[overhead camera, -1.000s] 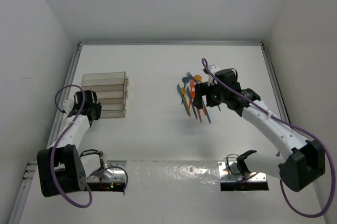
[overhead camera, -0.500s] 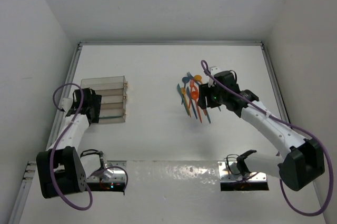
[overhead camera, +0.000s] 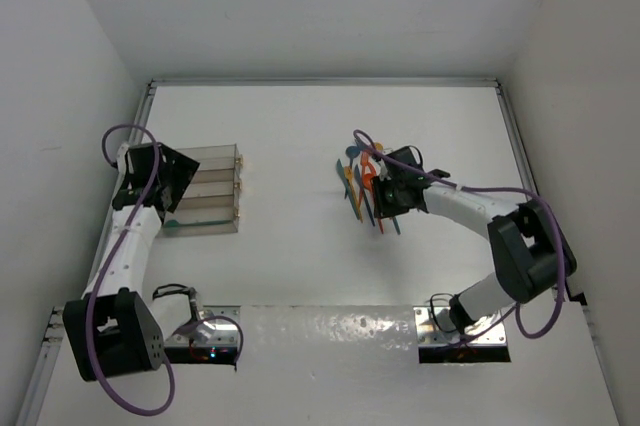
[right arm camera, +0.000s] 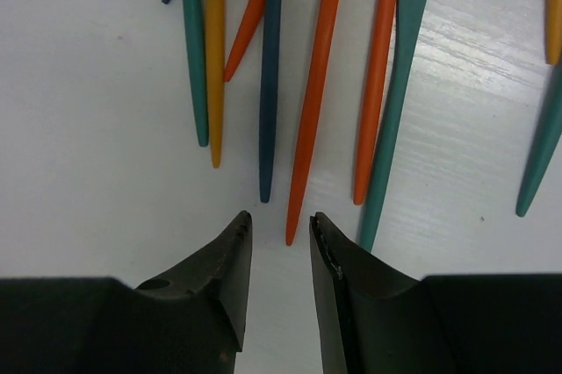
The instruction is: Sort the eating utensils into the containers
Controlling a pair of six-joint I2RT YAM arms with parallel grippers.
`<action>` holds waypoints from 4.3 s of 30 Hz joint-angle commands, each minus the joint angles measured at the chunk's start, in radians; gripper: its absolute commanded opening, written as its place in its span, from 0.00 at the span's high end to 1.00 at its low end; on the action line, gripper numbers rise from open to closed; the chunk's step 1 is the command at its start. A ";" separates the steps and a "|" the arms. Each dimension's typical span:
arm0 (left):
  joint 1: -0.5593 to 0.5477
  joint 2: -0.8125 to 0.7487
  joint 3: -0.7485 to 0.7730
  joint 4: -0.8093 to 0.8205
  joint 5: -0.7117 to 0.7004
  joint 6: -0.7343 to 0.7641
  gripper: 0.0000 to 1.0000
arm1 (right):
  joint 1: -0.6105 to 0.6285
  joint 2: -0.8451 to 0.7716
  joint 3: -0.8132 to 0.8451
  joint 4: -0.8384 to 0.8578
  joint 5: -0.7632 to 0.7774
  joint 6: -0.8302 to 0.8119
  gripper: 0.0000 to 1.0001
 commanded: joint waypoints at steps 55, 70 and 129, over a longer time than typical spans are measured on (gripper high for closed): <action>-0.958 0.548 0.437 0.528 0.223 0.122 0.47 | 0.029 -0.303 0.157 -0.017 -0.235 -0.027 1.00; -0.960 0.510 0.370 0.551 0.177 0.008 1.00 | 0.029 -0.317 0.139 -0.002 -0.214 -0.005 0.93; -0.050 -0.150 -0.102 -0.151 -0.242 -0.305 0.25 | 0.029 -0.366 0.070 -0.049 -0.058 0.061 0.37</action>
